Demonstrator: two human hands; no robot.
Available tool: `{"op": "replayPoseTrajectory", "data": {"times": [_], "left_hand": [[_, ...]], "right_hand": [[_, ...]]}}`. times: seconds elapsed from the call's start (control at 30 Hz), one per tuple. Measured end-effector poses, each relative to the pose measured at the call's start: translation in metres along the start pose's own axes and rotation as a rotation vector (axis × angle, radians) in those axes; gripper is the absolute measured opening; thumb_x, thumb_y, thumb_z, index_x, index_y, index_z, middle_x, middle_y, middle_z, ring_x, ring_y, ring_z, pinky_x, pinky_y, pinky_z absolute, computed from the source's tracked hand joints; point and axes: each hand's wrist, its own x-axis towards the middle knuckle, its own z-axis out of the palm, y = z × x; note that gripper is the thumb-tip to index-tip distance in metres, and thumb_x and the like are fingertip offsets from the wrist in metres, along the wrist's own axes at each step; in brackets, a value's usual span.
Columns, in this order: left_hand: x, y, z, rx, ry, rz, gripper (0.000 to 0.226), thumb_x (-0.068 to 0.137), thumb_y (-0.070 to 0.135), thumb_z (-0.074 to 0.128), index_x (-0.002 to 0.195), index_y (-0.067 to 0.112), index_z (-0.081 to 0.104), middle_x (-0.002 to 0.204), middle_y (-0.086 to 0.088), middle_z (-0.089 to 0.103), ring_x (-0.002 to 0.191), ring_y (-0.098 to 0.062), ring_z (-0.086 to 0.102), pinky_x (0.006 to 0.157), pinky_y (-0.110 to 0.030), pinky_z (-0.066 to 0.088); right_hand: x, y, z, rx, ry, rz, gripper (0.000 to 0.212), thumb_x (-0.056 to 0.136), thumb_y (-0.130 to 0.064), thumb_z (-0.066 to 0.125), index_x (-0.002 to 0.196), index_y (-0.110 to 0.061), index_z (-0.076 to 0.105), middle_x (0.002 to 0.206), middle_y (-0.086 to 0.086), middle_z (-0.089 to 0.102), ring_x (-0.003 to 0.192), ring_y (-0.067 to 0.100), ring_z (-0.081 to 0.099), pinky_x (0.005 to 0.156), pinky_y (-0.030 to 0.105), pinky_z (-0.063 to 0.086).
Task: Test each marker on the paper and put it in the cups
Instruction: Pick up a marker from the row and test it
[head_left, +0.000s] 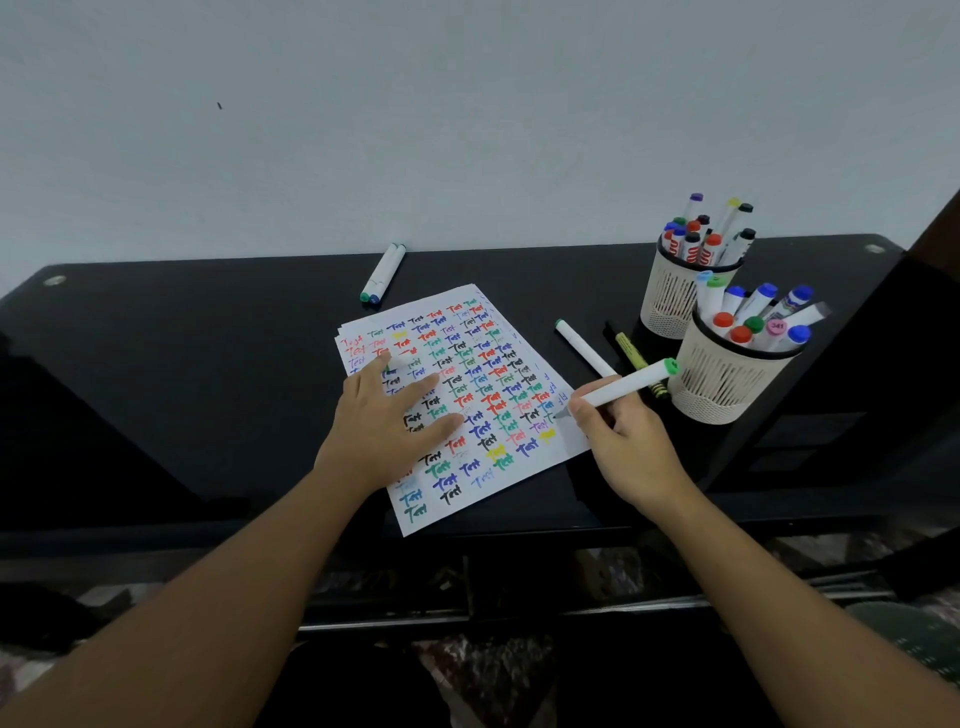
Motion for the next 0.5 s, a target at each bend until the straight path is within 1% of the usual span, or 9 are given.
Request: {"op": "replayPoseTrajectory", "data": {"times": [0.07, 0.1, 0.2, 0.33, 0.4, 0.5], "left_hand": [[-0.0002, 0.0001, -0.0005, -0.002, 0.0, 0.001, 0.086, 0.074, 0.092, 0.04, 0.15, 0.051, 0.038, 0.166, 0.007, 0.001, 0.153, -0.023, -0.004, 0.124, -0.055, 0.014], [-0.0003, 0.0003, -0.0005, 0.001, -0.001, 0.003, 0.087, 0.074, 0.092, 0.039, 0.15, 0.051, 0.038, 0.166, 0.007, 0.001, 0.153, -0.023, -0.004, 0.124, -0.055, 0.014], [-0.0002, -0.0005, -0.0001, 0.004, 0.002, 0.008, 0.087, 0.074, 0.093, 0.039, 0.15, 0.051, 0.038, 0.166, 0.007, 0.001, 0.153, -0.024, -0.004, 0.124, -0.055, 0.014], [-0.0008, -0.0014, 0.0012, -0.019, 0.022, 0.017, 0.081, 0.077, 0.09, 0.044, 0.148, 0.051, 0.04, 0.166, 0.006, 0.002, 0.152, -0.023, -0.003, 0.124, -0.055, 0.014], [-0.0007, -0.0012, 0.0007, -0.018, 0.018, 0.017, 0.081, 0.077, 0.089, 0.044, 0.148, 0.051, 0.04, 0.166, 0.006, 0.002, 0.153, -0.023, -0.004, 0.124, -0.055, 0.014], [0.0003, -0.002, 0.0012, -0.014, 0.016, 0.017, 0.081, 0.078, 0.09, 0.044, 0.149, 0.052, 0.039, 0.166, 0.007, 0.002, 0.153, -0.023, -0.004, 0.124, -0.055, 0.013]], "right_hand": [[0.0, 0.0002, 0.0004, -0.012, 0.008, -0.004, 0.005, 0.106, -0.034, 0.058, 0.103, -0.034, 0.063, 0.09, -0.004, 0.067, 0.077, 0.01, 0.059, 0.07, 0.027, 0.048], [-0.0001, -0.0002, 0.0001, -0.009, 0.009, -0.006, 0.005, 0.106, -0.034, 0.058, 0.103, -0.034, 0.063, 0.09, -0.003, 0.067, 0.078, 0.009, 0.059, 0.071, 0.028, 0.049], [0.0006, -0.0001, 0.0007, -0.01, -0.005, -0.001, 0.005, 0.106, -0.034, 0.058, 0.104, -0.034, 0.063, 0.095, -0.004, 0.068, 0.087, 0.011, 0.062, 0.077, 0.031, 0.051], [0.0013, 0.0009, 0.0009, -0.012, 0.033, 0.006, 0.006, 0.106, -0.033, 0.058, 0.102, -0.035, 0.062, 0.095, -0.007, 0.067, 0.091, 0.011, 0.062, 0.079, 0.033, 0.051], [0.0015, 0.0009, 0.0008, -0.021, 0.033, 0.004, 0.005, 0.106, -0.033, 0.057, 0.103, -0.035, 0.062, 0.096, -0.007, 0.067, 0.09, 0.01, 0.062, 0.077, 0.032, 0.05], [0.0009, -0.0002, 0.0009, -0.024, 0.011, 0.0, 0.005, 0.106, -0.033, 0.057, 0.104, -0.034, 0.062, 0.094, -0.007, 0.066, 0.084, 0.009, 0.06, 0.072, 0.028, 0.048]]}}
